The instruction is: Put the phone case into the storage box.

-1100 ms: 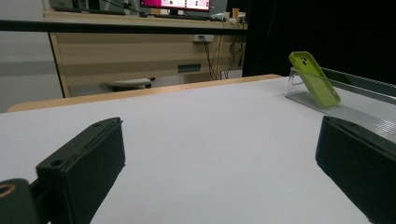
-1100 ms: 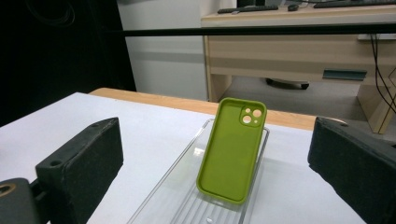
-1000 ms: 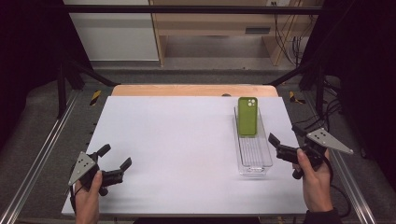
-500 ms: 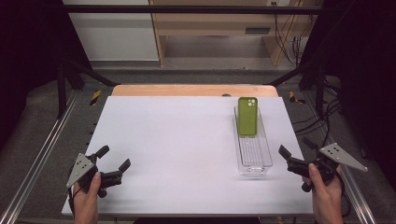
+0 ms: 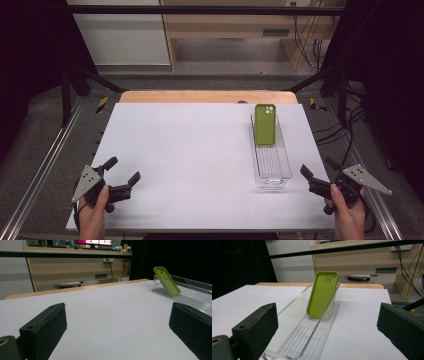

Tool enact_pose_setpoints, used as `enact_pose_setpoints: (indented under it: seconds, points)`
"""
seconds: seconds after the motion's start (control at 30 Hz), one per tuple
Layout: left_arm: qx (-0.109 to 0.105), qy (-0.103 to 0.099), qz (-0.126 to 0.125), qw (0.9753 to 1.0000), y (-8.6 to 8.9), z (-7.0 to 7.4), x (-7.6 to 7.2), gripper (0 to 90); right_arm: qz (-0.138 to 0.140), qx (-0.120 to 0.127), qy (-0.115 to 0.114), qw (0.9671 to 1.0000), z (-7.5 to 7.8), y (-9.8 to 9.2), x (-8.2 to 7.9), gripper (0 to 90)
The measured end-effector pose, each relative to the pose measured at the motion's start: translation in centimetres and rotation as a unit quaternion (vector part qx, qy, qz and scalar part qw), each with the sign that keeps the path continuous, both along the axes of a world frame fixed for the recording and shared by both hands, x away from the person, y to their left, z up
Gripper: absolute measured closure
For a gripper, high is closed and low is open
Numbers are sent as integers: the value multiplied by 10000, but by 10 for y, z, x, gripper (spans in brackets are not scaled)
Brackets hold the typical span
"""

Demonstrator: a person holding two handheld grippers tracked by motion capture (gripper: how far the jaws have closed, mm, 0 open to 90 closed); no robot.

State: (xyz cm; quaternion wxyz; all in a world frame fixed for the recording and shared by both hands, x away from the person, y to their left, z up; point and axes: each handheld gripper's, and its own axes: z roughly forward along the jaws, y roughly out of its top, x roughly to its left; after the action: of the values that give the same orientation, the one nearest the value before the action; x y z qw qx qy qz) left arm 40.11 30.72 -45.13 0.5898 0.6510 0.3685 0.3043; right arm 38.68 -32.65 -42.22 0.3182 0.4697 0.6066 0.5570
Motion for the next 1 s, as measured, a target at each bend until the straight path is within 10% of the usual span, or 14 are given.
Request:
enact_pose_setpoints:
  seconds: [1.0]
  points:
    - [69,-10,-43,10000,-2,0,1,10,25,-216,-595,9980,-20,-4,-14,28]
